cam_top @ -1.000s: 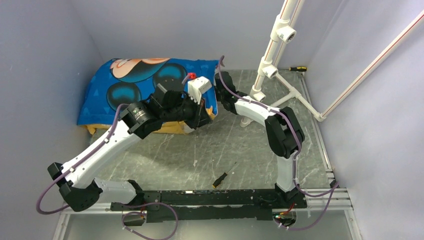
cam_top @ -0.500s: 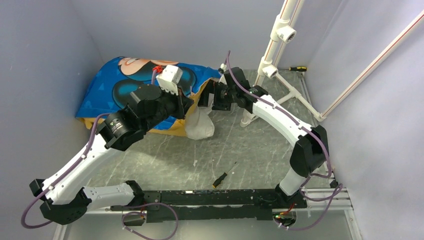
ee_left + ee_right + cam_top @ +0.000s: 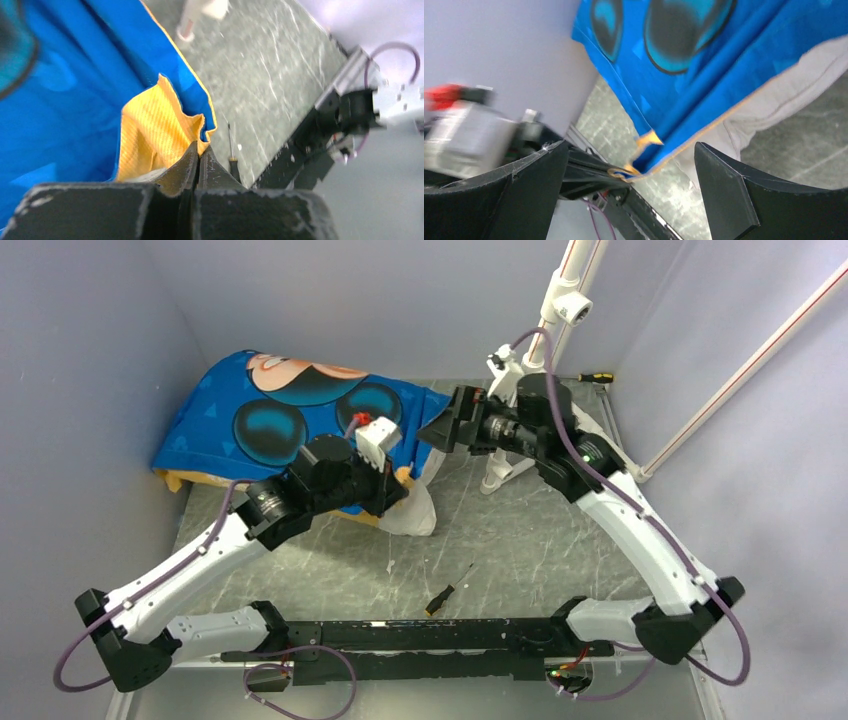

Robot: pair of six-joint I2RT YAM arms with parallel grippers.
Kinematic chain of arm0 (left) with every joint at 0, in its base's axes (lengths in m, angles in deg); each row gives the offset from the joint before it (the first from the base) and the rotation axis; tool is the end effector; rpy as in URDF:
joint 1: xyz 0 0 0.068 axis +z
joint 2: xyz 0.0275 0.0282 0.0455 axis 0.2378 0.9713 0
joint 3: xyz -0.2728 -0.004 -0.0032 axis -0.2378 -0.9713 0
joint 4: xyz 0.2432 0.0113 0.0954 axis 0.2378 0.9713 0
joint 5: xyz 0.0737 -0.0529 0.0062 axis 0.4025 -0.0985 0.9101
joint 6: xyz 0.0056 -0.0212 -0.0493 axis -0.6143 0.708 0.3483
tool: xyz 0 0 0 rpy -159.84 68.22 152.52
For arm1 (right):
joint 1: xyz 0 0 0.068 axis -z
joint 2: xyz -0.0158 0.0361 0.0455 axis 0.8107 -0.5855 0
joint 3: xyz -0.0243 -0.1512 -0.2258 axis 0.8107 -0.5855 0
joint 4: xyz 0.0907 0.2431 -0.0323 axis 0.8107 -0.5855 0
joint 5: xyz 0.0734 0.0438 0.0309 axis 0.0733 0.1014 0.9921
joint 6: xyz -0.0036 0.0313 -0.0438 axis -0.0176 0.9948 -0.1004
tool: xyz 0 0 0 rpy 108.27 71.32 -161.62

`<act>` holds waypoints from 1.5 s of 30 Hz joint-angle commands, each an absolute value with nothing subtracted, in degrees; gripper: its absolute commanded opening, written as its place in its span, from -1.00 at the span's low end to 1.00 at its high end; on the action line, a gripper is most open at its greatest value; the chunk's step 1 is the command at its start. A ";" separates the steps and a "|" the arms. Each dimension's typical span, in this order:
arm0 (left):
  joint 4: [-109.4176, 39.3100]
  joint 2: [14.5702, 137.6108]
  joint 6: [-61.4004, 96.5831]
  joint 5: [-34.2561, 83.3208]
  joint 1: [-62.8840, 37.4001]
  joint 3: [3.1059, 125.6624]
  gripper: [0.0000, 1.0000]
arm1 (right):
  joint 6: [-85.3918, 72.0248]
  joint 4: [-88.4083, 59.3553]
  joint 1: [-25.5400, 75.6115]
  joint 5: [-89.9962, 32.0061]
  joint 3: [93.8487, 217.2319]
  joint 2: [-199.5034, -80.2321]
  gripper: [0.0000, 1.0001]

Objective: Put the pillow into the pillowcase
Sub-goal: Stuff the pillow into the pillowcase.

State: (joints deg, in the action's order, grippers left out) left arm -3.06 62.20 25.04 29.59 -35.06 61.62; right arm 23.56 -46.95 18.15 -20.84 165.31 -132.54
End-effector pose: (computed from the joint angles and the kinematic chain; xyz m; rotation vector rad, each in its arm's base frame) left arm 0.1502 -0.1744 0.3975 0.5638 1.9695 -0.8185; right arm 0.2165 0.1694 0.4357 -0.1787 2.0897 1.0811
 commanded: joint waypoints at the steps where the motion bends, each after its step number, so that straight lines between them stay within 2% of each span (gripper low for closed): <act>1: -7.26 64.13 18.97 11.77 -35.91 58.44 -1.00 | 23.89 -41.12 18.17 -24.67 163.26 -129.80 1.00; 7: -1.19 73.71 10.06 8.08 -45.17 61.28 -1.00 | 24.46 -39.02 18.73 -24.43 161.16 -132.19 1.00; 13: -0.11 78.92 6.72 15.36 -54.29 60.25 -1.00 | 28.96 -33.57 22.58 -21.79 153.09 -132.51 1.00; 18: 5.85 81.94 -0.80 21.21 -57.90 60.82 -1.00 | 27.65 -34.38 23.95 -20.28 152.52 -135.40 1.00; 19: 7.80 83.04 -1.75 22.58 -58.74 61.61 -0.93 | 27.19 -33.74 23.93 -19.73 152.24 -135.73 1.00; 21: 11.81 85.13 -3.33 26.21 -60.97 64.10 -0.22 | 26.83 -32.86 23.93 -18.99 151.75 -136.50 1.00; 23: 13.89 86.09 -4.59 31.36 -63.44 66.09 0.24 | 25.49 -34.64 23.93 -18.35 152.59 -138.55 1.00; 25: 14.51 85.70 -3.85 35.25 -64.52 68.08 0.93 | 23.96 -36.39 23.80 -17.83 153.67 -139.89 0.99; 26: 14.64 85.11 -2.68 37.77 -64.55 69.54 0.98 | 23.38 -36.69 23.71 -17.53 153.87 -140.31 1.00; 30: 13.50 82.39 1.81 45.66 -62.97 76.24 0.99 | 21.19 -37.87 23.26 -17.16 154.55 -140.79 0.99; 34: 13.71 80.42 9.53 44.53 -55.10 82.82 0.98 | 17.80 -39.93 21.41 -19.11 157.12 -140.88 0.97; 38: 12.71 77.89 15.82 41.73 -45.99 84.18 0.95 | 13.79 -45.10 17.92 -26.60 162.26 -140.79 0.96; 41: 11.75 76.05 20.04 39.94 -40.88 80.75 0.79 | 14.10 -45.22 17.43 -29.51 162.36 -139.25 0.98; 45: 5.76 73.61 21.06 32.27 -37.00 69.96 0.34 | 13.05 -47.07 17.51 -31.84 163.91 -138.63 0.99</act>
